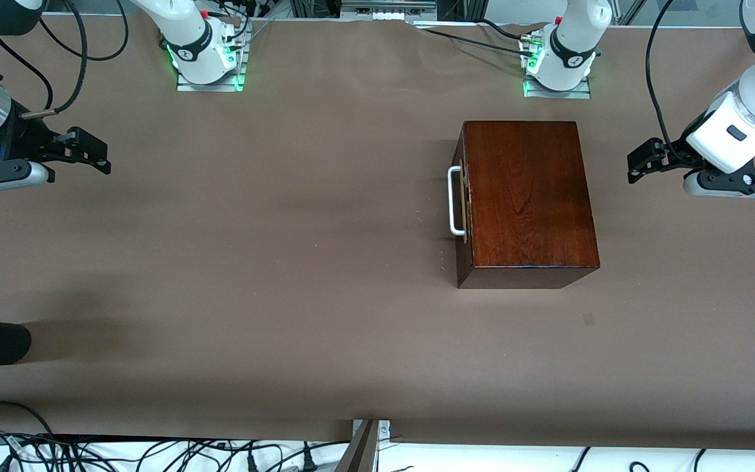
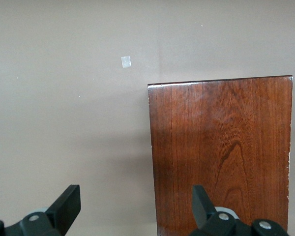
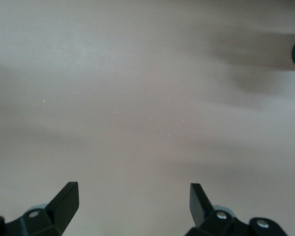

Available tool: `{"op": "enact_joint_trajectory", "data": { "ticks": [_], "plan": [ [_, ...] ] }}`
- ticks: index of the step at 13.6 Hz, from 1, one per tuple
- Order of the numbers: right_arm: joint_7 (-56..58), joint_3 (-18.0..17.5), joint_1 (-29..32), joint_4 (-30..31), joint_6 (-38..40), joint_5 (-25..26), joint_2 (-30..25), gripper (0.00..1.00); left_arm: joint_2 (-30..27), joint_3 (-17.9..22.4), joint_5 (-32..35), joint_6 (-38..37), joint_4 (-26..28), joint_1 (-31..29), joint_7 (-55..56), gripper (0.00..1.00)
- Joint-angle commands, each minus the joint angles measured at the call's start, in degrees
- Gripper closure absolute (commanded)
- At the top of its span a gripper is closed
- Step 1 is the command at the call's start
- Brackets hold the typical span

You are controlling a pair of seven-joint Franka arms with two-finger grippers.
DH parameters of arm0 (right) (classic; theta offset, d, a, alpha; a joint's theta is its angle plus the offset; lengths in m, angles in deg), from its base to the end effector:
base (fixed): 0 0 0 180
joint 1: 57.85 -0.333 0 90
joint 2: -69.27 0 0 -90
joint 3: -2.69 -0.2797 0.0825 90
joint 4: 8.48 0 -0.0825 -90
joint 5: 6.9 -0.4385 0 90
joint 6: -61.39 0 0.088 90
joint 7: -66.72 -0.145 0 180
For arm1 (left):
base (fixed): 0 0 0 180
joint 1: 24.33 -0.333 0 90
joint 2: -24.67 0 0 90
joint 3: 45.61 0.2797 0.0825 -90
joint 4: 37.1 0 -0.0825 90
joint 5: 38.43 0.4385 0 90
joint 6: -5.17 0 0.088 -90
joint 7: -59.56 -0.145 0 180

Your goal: Open drawer, take yellow block, close drawer

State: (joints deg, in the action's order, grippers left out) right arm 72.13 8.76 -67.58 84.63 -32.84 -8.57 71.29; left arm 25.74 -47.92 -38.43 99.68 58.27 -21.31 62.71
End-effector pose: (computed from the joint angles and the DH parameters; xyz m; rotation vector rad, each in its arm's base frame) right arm 0.6205 0.0444 0.5064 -3.1065 -0.2427 0.0236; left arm 0.6131 -0.0571 0.4960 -3.1388 0.0597 0.0528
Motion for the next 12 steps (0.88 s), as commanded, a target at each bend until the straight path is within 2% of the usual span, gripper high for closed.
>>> {"op": "enact_joint_trajectory", "data": {
  "ticks": [1, 12],
  "plan": [
    [-0.3, -0.5, 0.8, -1.2, 0.9, -0.4, 0.4, 0.00, 0.5, -0.1, 0.4, -0.1, -1.3, 0.2, 0.6, 0.00],
    [-0.3, -0.5, 0.8, -1.2, 1.0, -0.4, 0.4, 0.00, 0.9, -0.2, -1.4, -0.2, -1.5, 1.4, 1.2, 0.00]
  ]
}}
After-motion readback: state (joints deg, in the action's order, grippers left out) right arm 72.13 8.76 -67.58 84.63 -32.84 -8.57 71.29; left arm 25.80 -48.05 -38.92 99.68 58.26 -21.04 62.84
